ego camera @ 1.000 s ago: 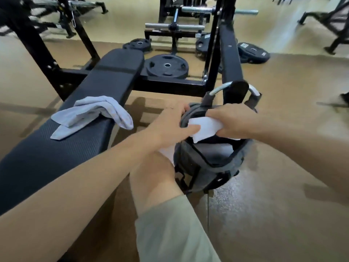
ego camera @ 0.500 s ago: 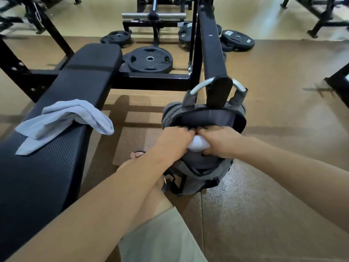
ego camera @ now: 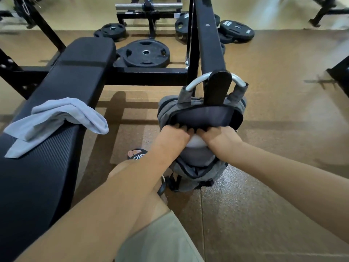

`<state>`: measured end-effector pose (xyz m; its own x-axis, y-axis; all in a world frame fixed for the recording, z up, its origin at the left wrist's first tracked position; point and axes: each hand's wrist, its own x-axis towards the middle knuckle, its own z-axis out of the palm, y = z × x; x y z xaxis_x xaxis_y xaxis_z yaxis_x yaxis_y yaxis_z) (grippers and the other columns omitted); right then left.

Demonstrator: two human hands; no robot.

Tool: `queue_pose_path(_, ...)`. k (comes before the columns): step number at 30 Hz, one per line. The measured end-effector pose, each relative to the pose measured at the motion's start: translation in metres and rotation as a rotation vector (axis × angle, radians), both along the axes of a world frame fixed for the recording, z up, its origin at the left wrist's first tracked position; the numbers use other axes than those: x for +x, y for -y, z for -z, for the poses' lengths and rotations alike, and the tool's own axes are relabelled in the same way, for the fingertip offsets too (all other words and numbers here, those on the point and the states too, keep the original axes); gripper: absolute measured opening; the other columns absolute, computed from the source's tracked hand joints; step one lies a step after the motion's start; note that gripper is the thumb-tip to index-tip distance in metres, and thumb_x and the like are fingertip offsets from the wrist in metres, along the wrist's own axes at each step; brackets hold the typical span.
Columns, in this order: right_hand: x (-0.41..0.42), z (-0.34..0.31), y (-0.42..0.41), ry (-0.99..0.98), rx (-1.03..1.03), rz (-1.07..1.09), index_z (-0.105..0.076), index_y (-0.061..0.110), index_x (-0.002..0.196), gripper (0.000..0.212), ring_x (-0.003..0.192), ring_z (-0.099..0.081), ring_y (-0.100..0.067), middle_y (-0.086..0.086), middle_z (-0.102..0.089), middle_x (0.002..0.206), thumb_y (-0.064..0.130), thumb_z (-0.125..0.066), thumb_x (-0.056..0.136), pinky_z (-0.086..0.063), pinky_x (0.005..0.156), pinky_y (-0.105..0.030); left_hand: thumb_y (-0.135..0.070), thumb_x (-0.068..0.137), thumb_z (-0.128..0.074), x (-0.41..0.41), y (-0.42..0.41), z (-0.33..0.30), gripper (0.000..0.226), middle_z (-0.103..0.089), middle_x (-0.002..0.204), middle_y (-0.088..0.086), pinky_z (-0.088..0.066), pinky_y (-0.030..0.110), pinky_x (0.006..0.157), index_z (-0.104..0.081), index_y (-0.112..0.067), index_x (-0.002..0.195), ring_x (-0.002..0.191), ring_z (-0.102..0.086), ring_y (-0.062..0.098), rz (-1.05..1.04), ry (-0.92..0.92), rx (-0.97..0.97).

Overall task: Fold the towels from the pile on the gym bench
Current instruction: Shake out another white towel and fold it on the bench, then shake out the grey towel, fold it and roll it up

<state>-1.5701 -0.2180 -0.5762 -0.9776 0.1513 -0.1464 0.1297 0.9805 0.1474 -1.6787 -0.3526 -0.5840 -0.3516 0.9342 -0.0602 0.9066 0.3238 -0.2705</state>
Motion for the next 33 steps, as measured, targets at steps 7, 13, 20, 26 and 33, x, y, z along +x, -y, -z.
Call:
queue_pose_path(7, -0.012, 0.004, 0.007, 0.145, 0.067, 0.096, -0.041, 0.017, 0.142, 0.044, 0.115, -0.065, -0.032, -0.007, -0.065, 0.126, 0.02, -0.052, 0.099, -0.05, 0.082, -0.037, -0.02, 0.098, -0.055, 0.0, -0.008, 0.013, 0.048, -0.057, 0.137, 0.012, -0.048, 0.043, 0.098, -0.043, -0.012, 0.143, 0.123, -0.056, 0.034, -0.122, 0.073, -0.143)
queue_pose_path(13, -0.004, -0.01, 0.019, 0.158, 0.069, 0.165, -0.042, 0.016, 0.139, 0.053, 0.122, -0.058, -0.03, -0.008, -0.059, 0.133, 0.031, -0.062, 0.092, -0.047, 0.091, -0.035, -0.046, 0.09, -0.069, 0.006, 0.012, -0.016, 0.068, -0.054, 0.136, 0.011, -0.048, 0.041, 0.091, -0.04, -0.013, 0.143, 0.122, -0.057, 0.031, -0.12, 0.312, -0.078)
queue_pose_path(20, -0.002, -0.082, 0.084, -0.056, -0.005, -0.072, -0.045, 0.02, 0.118, 0.024, 0.103, -0.062, -0.027, -0.002, -0.058, 0.11, 0.024, -0.054, 0.096, -0.038, 0.065, -0.034, -0.041, 0.099, -0.055, -0.014, 0.116, -0.073, 0.035, -0.06, 0.121, -0.006, -0.051, 0.038, 0.089, -0.056, -0.025, 0.13, 0.106, -0.058, 0.015, -0.126, 0.604, 0.141)
queue_pose_path(26, -0.101, -0.093, 0.169, -0.253, -0.395, -0.179, -0.054, 0.016, 0.119, 0.025, 0.099, -0.062, -0.032, -0.006, -0.064, 0.108, 0.022, -0.049, 0.095, -0.05, 0.072, -0.039, -0.027, 0.096, -0.059, -0.081, 0.235, -0.077, 0.009, -0.048, 0.078, -0.014, -0.036, 0.03, 0.062, -0.053, -0.021, 0.092, 0.083, -0.058, 0.023, -0.514, 0.419, 0.306)
queue_pose_path(33, -0.236, -0.015, 0.254, -0.214, -0.709, -0.105, -0.052, 0.009, 0.125, 0.038, 0.108, -0.059, -0.039, -0.018, -0.059, 0.121, 0.018, -0.058, 0.088, -0.05, 0.083, -0.043, -0.034, 0.097, -0.058, -0.132, 0.317, -0.051, 0.049, -0.052, 0.133, 0.009, -0.048, 0.042, 0.085, -0.044, -0.014, 0.14, 0.116, -0.055, 0.03, -0.798, 0.374, 0.195)
